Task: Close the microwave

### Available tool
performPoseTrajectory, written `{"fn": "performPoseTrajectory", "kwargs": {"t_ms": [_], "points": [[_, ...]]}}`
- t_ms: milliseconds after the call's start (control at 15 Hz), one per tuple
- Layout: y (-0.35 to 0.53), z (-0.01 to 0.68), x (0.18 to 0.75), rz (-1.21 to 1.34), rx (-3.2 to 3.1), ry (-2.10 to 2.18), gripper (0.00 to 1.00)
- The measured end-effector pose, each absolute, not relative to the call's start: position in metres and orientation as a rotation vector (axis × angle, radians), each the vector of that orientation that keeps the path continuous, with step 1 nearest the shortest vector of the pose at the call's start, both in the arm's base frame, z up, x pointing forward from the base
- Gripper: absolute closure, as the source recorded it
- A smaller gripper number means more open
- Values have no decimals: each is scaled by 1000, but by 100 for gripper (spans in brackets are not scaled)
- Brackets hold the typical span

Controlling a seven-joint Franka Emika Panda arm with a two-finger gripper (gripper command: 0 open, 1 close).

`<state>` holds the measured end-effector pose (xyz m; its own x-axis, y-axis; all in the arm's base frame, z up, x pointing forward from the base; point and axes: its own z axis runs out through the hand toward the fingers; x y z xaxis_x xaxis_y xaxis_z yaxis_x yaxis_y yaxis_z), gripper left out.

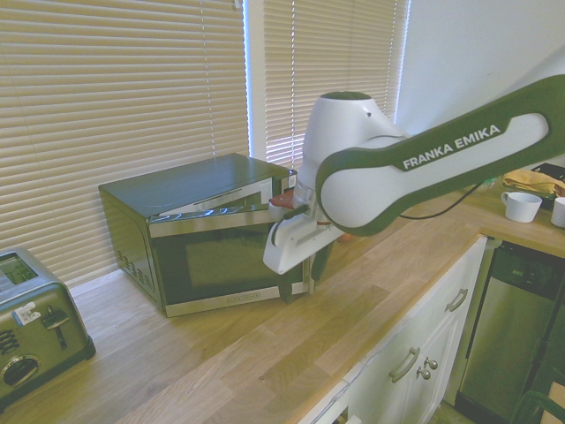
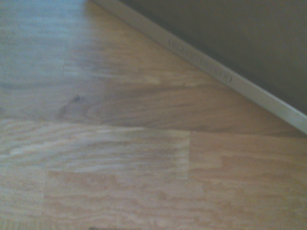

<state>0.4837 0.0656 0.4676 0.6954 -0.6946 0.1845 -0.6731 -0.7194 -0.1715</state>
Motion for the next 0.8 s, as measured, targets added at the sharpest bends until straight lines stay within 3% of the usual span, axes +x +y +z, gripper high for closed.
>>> {"fn": "performPoseTrajectory", "kwargs": {"t_ms": [800], "points": [[9,488,613,-453,-2646,1454,0]]}}
